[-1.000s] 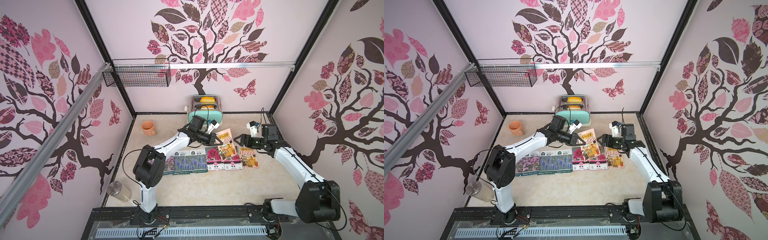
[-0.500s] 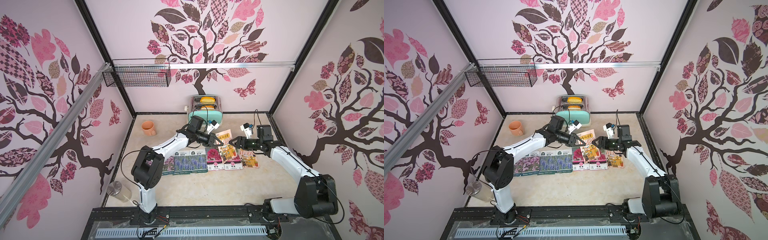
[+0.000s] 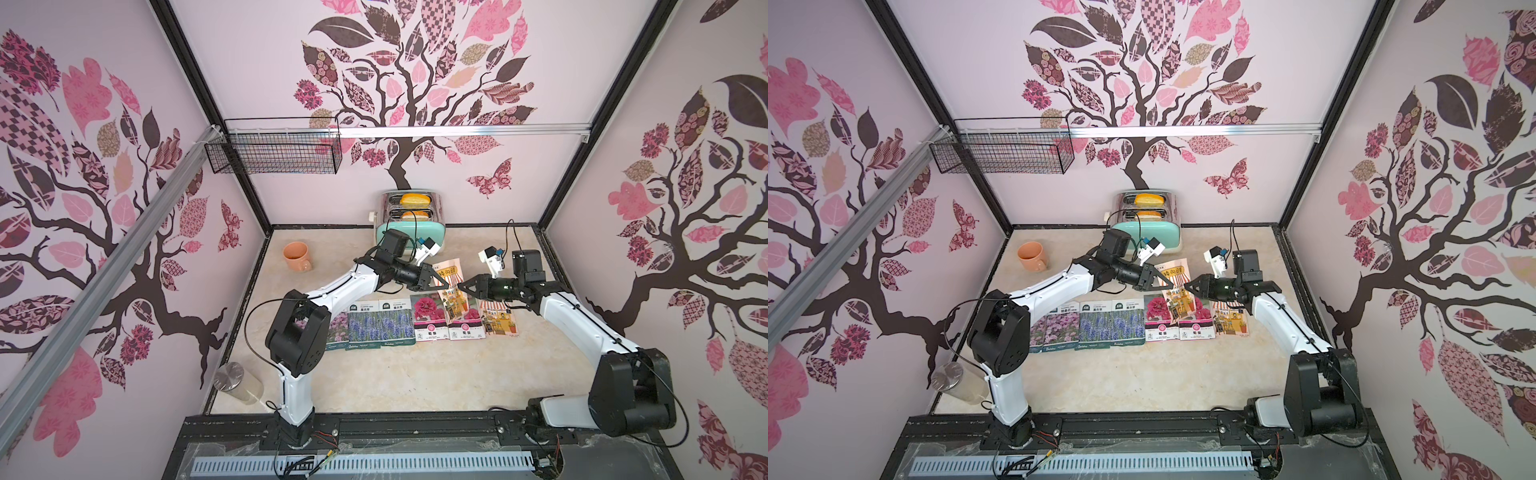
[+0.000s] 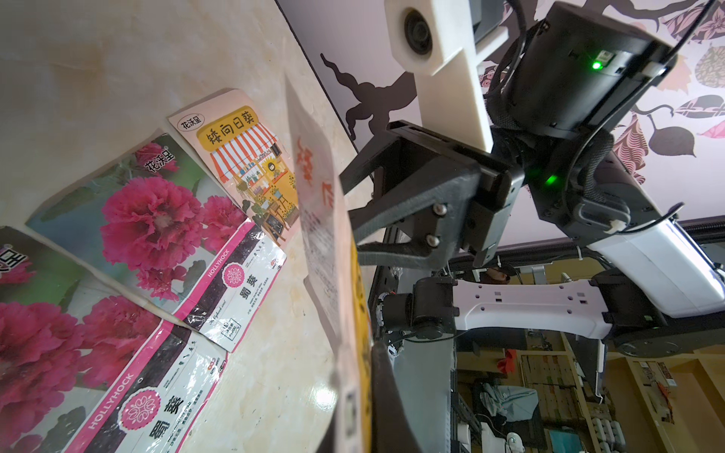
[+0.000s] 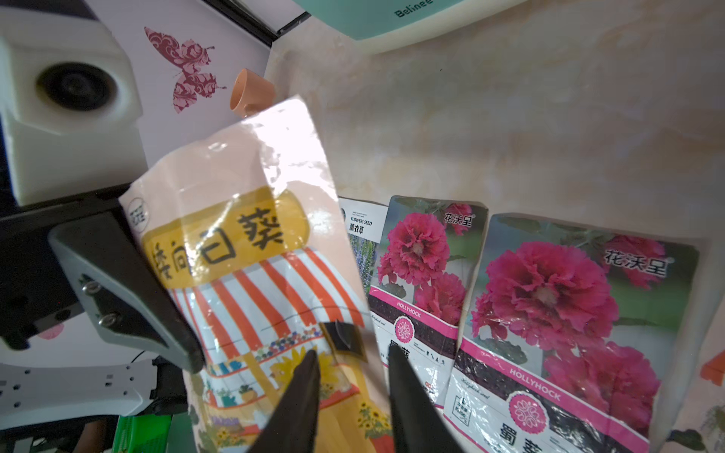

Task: Arrange the seed packets in a row
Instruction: Place the seed packet at the center of the board.

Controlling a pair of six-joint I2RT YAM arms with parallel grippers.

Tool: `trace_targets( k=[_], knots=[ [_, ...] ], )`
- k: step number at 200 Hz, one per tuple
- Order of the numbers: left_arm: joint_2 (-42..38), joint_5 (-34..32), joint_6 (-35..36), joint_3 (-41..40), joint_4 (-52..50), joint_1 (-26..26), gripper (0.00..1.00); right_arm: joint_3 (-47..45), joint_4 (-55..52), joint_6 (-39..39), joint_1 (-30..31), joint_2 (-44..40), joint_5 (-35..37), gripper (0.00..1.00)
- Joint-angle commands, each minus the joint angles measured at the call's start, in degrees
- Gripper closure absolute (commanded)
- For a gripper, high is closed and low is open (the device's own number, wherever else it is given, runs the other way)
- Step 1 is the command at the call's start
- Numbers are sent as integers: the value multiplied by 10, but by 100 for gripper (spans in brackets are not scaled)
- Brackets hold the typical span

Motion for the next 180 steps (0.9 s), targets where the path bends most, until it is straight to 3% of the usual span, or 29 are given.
trace_targets(
  k=[1, 16, 47, 84, 123, 158, 180],
  knots=[
    [5, 11, 11, 4, 7, -3, 100, 3, -4, -2, 5, -6, -20, 43],
    [-3, 18, 16, 0, 4, -1, 100, 3, -1, 0, 5, -5, -23, 43],
    [3, 18, 20, 5, -6, 1, 100, -1, 7, 4, 5, -4, -37, 66],
    [21, 13, 26, 18, -22, 3, 100, -3, 22, 13, 5, -13, -62, 83],
    [36, -7, 42, 41, -58, 2, 100, 1, 10, 10, 5, -14, -33, 100],
    [37, -50, 68, 59, -118, 11, 80, 20, -22, 3, 4, -12, 31, 100],
    [22, -116, 80, 58, -153, 26, 69, 44, -56, 5, -2, -15, 89, 100]
  ],
)
